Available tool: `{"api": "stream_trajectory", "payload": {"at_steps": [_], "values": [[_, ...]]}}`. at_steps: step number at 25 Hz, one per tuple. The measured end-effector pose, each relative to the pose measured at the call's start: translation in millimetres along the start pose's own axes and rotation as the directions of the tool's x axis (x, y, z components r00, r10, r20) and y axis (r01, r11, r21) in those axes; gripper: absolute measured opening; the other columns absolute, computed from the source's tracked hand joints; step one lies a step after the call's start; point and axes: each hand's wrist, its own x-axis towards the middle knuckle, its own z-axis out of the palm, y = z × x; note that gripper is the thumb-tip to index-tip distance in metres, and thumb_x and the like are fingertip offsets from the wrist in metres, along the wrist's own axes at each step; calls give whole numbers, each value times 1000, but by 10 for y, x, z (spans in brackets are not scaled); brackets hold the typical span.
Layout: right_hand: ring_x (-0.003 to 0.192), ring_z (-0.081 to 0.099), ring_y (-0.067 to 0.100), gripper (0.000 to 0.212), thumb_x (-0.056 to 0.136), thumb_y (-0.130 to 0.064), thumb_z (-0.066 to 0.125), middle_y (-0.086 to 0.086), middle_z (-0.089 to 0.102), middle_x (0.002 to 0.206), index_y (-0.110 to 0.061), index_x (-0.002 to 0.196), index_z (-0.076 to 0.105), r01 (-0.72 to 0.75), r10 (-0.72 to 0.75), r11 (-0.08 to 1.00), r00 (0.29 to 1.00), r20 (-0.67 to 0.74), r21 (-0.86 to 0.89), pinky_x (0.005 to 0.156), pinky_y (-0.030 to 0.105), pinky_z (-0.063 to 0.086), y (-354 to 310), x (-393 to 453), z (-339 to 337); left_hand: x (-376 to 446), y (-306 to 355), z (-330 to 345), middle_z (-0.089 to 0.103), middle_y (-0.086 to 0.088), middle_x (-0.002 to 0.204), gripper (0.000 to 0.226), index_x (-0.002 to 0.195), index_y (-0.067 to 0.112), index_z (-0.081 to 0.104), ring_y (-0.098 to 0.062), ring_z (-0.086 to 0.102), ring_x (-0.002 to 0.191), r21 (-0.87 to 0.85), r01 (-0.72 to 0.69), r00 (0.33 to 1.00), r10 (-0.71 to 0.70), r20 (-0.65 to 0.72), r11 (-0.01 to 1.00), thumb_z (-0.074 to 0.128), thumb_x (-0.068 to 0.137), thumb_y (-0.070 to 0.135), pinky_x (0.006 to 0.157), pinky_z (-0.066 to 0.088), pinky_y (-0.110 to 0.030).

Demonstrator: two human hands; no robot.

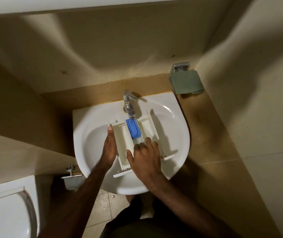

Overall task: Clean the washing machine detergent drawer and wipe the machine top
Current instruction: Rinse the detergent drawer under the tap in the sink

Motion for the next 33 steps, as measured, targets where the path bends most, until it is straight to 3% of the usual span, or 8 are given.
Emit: {"api": "stream_trajectory", "payload": {"at_steps": [2, 5, 9, 18, 23, 26, 29, 33], "values": [[99, 68, 30, 34, 96, -36, 63, 11, 74, 95, -4, 103, 75, 2, -2, 983, 1000, -2, 182, 84, 40, 53, -121, 38, -58, 27, -36, -8, 75, -8, 99, 71, 130, 12, 64, -8, 75, 78, 1, -2, 1000, 2, -9, 1000, 12, 108, 56, 56, 53, -15], [120, 61, 30, 42, 105, -34, 49, 14, 65, 128, -3, 132, 57, -221, 174, 835, 975, 139, 503, 99, 38, 49, -275, 165, -47, 43, -55, -16, 76, -5, 110, 67, 131, 21, 63, -15, 76, 94, -8, 4, 1000, -4, -2, 1000, 12, 108, 57, 65, 57, -18], [141, 42, 30, 61, 100, -36, 54, 13, 45, 152, -5, 151, 39, -370, 273, 743, 928, 252, 557, 116, 41, 38, -382, 279, 25, 50, -43, -12, 74, 6, 113, 58, 126, 32, 61, -9, 74, 101, 27, -11, 1000, 11, -4, 1000, 11, 108, 55, 84, 61, -25], [123, 60, 32, 46, 106, -42, 46, 13, 61, 133, -3, 129, 52, -272, 138, 909, 912, 387, 315, 98, 39, 49, -203, 108, -69, 137, -95, 48, 76, 4, 92, 61, 109, 26, 70, -9, 74, 85, 55, 31, 984, -21, -176, 998, 17, 109, 56, 69, 57, -21], [141, 43, 37, 70, 102, -29, 53, 20, 41, 154, 1, 156, 21, -394, 174, 721, 899, 401, 569, 115, 47, 41, -447, 219, -19, 161, -105, 31, 75, 0, 103, 65, 124, 20, 68, -3, 71, 89, 79, 36, 989, -24, -147, 996, 16, 109, 56, 65, 53, -11], [139, 45, 33, 69, 97, -23, 58, 13, 43, 152, -7, 155, 23, -414, 199, 619, 905, 377, 667, 110, 44, 46, -438, 248, -4, 148, -88, 42, 74, -2, 104, 66, 126, 17, 67, -7, 71, 92, 82, 29, 989, -17, -146, 996, 15, 110, 55, 63, 53, -9], [136, 49, 30, 57, 99, -25, 56, 11, 48, 149, -7, 150, 37, -297, 175, 777, 949, 263, 554, 107, 39, 46, -310, 179, 10, 150, -118, 75, 75, -4, 106, 65, 124, 19, 68, -14, 74, 94, 79, 2, 983, 12, -185, 997, 16, 110, 55, 71, 60, -18], [125, 59, 32, 34, 106, -25, 48, 16, 59, 134, -3, 131, 51, -145, 28, 925, 947, 319, 351, 95, 39, 52, -105, 69, 18, 178, -175, 80, 78, -3, 105, 70, 118, 25, 72, -19, 76, 96, 60, 6, 965, 10, -263, 998, 21, 103, 70, 84, 63, -42]]}}
